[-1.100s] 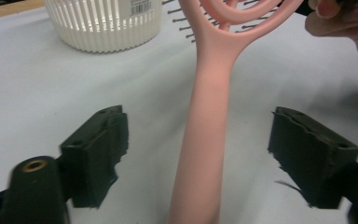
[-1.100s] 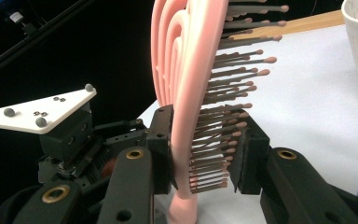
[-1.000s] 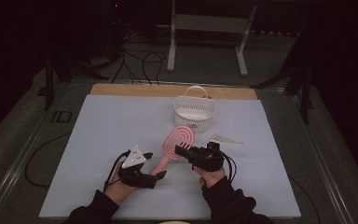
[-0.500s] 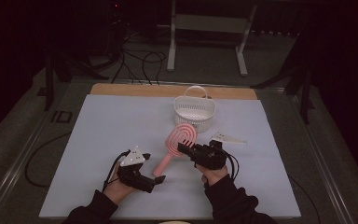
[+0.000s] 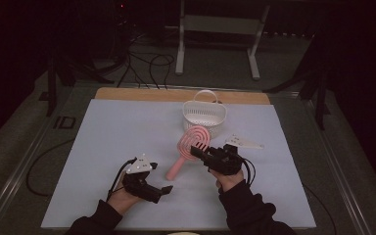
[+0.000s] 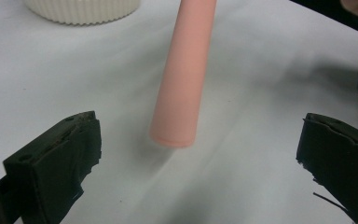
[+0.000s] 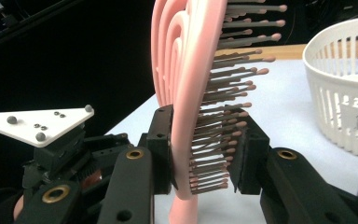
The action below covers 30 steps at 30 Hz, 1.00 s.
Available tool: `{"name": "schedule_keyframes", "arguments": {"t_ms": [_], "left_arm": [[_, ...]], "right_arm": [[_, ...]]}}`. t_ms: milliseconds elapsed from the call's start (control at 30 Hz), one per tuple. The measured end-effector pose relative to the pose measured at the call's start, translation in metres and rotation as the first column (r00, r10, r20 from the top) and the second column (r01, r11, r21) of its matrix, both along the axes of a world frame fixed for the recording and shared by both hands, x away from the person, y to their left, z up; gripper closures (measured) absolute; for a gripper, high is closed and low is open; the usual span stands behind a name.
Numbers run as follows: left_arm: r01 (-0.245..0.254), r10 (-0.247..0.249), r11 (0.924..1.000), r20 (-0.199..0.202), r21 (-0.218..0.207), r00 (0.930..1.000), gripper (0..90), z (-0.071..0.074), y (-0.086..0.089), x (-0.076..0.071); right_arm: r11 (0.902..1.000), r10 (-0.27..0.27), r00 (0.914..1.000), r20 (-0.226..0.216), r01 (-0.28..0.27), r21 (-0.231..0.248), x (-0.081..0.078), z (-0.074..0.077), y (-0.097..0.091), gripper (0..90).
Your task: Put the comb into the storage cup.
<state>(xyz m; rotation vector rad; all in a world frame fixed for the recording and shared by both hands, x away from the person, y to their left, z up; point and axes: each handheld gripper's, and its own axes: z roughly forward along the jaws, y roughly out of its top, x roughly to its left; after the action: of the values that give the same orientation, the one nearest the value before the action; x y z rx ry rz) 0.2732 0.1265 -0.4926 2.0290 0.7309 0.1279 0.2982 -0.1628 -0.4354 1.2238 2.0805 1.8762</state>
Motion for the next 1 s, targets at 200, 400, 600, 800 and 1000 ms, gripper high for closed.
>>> {"name": "schedule_keyframes", "arguments": {"t_ms": [200,400,600,800,1000], "left_arm": [[0.0,0.0,0.9999,0.0,0.014,1.0,0.0,-0.001,0.001,-0.002],[0.005,-0.005,0.9997,0.0,0.023,1.0,0.0,-0.001,0.003,-0.003],[0.006,-0.006,0.9994,-0.006,0.034,1.0,0.0,-0.003,0.006,-0.006],[-0.001,0.001,0.9993,-0.009,0.037,1.0,0.0,-0.001,0.011,-0.008],[-0.003,0.004,0.9997,-0.02,0.024,0.9998,0.0,-0.003,0.02,-0.01]], "right_arm": [[0.9998,-0.007,0.9996,0.025,0.008,-0.019,0.0,0.005,-0.004,65.8],[0.9992,-0.013,0.9984,0.054,0.015,-0.038,0.001,0.012,-0.009,65.8],[0.9979,-0.026,0.9958,0.088,0.032,-0.057,0.002,0.019,-0.015,65.8],[0.9943,-0.035,0.9905,0.133,0.048,-0.095,0.003,0.025,-0.018,65.8],[0.9902,-0.044,0.9842,0.171,0.066,-0.123,0.005,0.031,-0.022,65.8]]}}
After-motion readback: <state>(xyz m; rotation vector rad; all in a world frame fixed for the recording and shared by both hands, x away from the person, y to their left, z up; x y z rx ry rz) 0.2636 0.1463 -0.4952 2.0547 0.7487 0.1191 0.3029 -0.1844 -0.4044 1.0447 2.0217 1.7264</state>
